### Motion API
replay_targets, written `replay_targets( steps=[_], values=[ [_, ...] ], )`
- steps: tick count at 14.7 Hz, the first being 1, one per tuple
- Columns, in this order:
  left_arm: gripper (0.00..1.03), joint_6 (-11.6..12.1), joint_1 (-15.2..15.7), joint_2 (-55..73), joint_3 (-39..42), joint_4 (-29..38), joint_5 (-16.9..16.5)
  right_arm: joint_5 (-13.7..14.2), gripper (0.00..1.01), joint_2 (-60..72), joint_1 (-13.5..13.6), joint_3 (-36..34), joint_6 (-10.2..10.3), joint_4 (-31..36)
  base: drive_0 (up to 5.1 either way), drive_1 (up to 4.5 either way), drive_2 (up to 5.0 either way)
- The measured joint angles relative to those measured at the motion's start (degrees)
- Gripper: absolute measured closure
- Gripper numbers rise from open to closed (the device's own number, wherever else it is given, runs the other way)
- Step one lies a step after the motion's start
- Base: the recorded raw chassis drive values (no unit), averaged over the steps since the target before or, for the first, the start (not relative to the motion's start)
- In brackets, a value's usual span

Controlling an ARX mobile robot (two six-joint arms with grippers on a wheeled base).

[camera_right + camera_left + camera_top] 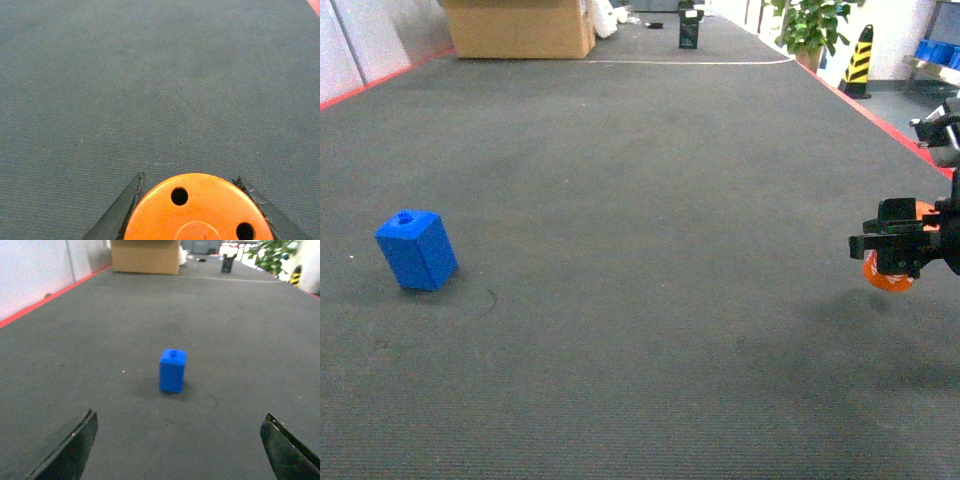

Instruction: Sort blue parts and orange caps into right shelf containers

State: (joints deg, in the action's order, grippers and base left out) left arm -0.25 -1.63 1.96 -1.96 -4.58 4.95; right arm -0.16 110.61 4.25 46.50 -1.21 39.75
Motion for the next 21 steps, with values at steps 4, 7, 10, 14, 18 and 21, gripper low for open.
replay_targets(
  steps=[4, 7, 10, 14, 18, 21],
  values=[
    [0.05, -0.3, 2.5, 25.3, -5.9, 14.0, -1.4, 1.2, 0.57, -11.3, 1.8, -12.7, -0.1, 5.0, 0.0, 0.0, 0.0],
    [0.05, -0.7, 1.9, 32.8, -8.9, 18.4, -3.9, 1.8, 0.57, -14.0, 2.2, -15.3, 0.1, 4.8, 0.0, 0.0, 0.0],
    [0.05, -0.6, -0.1, 57.9, -20.3, 29.0, -7.8, 3.3, 0.57, -24.5, 3.3, -22.1, 2.3, 3.6, 0.0, 0.0, 0.0],
    [0.05, 6.6, 2.0, 106.7, -56.5, 24.2, -8.0, 3.0, 0.57, -41.7, 3.6, -27.7, 6.7, -4.1, 0.0, 0.0, 0.0],
    [0.05, 3.7, 3.0, 114.8, -64.2, 22.7, -9.0, 2.7, 0.57, -44.5, 3.7, -27.7, 7.2, -6.2, 0.0, 0.0, 0.0],
    [0.05, 4.7, 3.0, 116.7, -64.3, 22.2, -7.8, 2.7, 0.57, -45.1, 4.3, -27.7, 7.2, -7.0, 0.0, 0.0, 0.0]
  ],
)
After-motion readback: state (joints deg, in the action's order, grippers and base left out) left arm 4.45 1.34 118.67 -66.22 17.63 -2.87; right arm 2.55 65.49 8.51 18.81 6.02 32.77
